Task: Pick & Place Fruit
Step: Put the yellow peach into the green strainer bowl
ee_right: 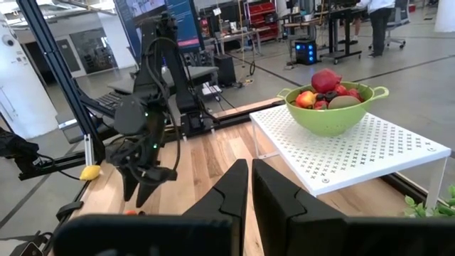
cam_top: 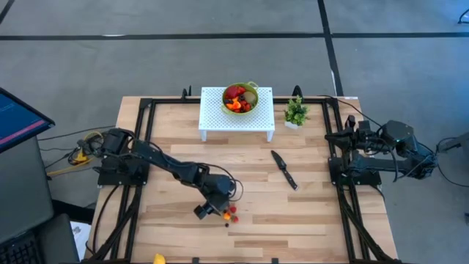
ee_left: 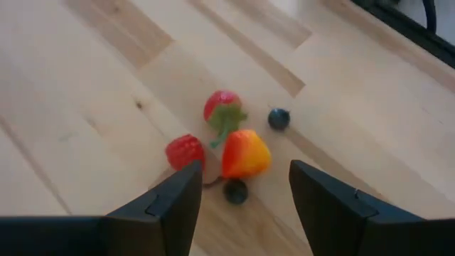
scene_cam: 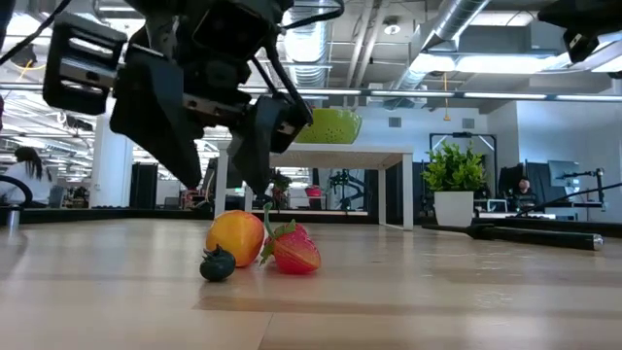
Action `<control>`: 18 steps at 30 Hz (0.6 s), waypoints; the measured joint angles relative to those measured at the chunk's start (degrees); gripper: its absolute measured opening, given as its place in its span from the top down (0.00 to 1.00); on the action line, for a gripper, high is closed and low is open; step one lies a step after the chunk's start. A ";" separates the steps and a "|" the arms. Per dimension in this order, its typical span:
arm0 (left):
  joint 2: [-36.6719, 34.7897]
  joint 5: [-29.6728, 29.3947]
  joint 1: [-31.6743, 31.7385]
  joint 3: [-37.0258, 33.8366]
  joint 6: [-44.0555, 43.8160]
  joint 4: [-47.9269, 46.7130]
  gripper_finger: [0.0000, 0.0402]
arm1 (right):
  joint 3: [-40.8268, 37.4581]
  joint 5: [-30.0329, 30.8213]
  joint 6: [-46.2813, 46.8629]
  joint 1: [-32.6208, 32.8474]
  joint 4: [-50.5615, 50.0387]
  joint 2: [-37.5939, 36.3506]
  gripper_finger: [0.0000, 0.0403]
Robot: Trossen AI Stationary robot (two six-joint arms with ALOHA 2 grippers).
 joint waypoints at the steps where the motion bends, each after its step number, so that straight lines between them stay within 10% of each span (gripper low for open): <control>1: 0.13 0.11 0.00 0.02 -0.26 -0.07 0.49 | 0.00 0.00 0.00 0.00 0.00 0.00 0.96; 18: -0.13 0.43 0.35 -0.04 -2.01 1.31 0.51 | 0.00 0.00 0.00 0.02 -0.02 0.01 0.96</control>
